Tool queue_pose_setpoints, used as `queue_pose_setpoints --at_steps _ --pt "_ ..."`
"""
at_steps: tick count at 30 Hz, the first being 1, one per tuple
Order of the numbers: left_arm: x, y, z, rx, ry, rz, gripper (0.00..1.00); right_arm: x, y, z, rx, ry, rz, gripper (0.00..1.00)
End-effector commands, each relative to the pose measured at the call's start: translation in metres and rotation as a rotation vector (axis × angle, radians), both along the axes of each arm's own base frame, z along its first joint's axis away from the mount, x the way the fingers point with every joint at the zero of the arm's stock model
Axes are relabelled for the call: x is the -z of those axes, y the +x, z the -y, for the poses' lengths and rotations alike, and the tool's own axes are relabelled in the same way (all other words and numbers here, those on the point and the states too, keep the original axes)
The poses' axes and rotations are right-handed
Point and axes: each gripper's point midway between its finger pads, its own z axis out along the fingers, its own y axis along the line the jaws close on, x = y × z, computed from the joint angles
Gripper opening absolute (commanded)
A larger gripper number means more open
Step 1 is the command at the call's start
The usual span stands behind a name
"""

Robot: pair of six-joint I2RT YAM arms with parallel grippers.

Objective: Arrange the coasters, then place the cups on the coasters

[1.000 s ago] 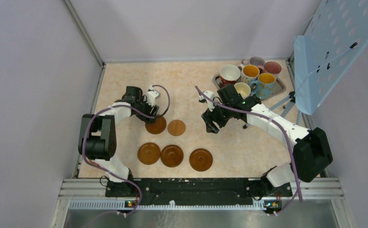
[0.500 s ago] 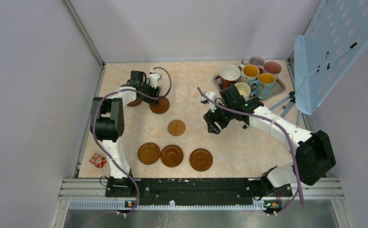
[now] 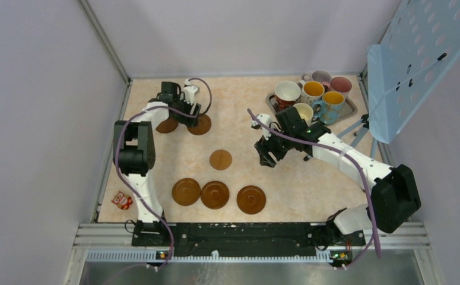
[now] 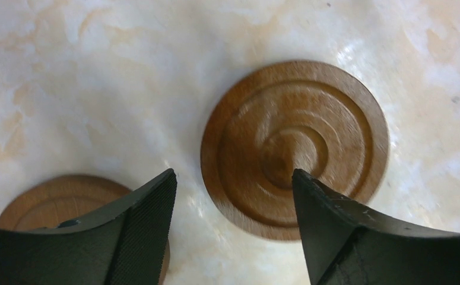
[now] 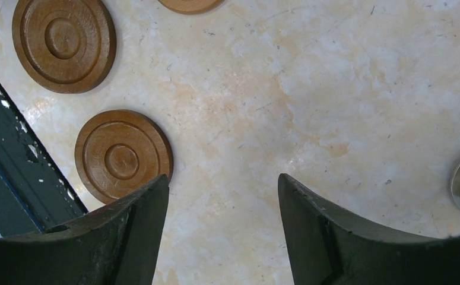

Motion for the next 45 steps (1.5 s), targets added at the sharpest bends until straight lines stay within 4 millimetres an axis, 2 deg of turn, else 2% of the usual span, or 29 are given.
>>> queue_pose_setpoints --at_steps 1,4,7,11,15,18,22,27,33,37,42,45 --pt "-0.094 -0.024 -0.001 0.037 -0.064 0.108 0.81 -0.032 0.013 -0.004 0.001 0.057 0.097 0.67" --pt "-0.106 -0.057 -0.005 0.100 -0.076 0.079 0.85 -0.028 0.014 -0.005 -0.002 0.051 0.090 0.67" --pt "-0.103 -0.099 -0.014 0.175 -0.098 0.018 0.87 -0.023 0.011 -0.007 -0.021 0.051 0.067 0.67" --pt "-0.087 -0.152 -0.018 0.253 -0.064 -0.007 0.88 -0.013 0.007 -0.010 -0.045 0.058 0.039 0.67" --pt "-0.071 -0.197 -0.011 0.329 -0.060 -0.005 0.88 -0.006 0.004 -0.011 -0.059 0.059 0.031 0.67" --pt "-0.057 -0.219 -0.012 0.348 -0.034 -0.011 0.88 -0.003 0.003 -0.011 -0.063 0.061 0.028 0.67" --pt "-0.031 -0.235 -0.021 0.348 0.027 -0.045 0.87 0.004 0.000 -0.010 -0.060 0.063 0.016 0.67" --pt "-0.009 -0.250 -0.022 0.364 0.077 -0.076 0.85 0.008 0.000 -0.010 -0.057 0.058 0.006 0.67" --pt "0.003 -0.266 -0.022 0.381 0.078 -0.103 0.85 0.008 0.001 -0.010 -0.055 0.056 0.007 0.67" --pt "0.011 -0.277 -0.015 0.429 0.111 -0.115 0.87 0.012 0.002 -0.009 -0.052 0.049 0.004 0.67" --pt "0.022 -0.276 -0.020 0.413 0.184 -0.106 0.82 0.015 0.002 -0.009 -0.046 0.044 0.005 0.67" --pt "0.032 -0.271 -0.035 0.351 0.279 -0.108 0.76 0.019 0.004 -0.007 -0.037 0.034 0.009 0.67"
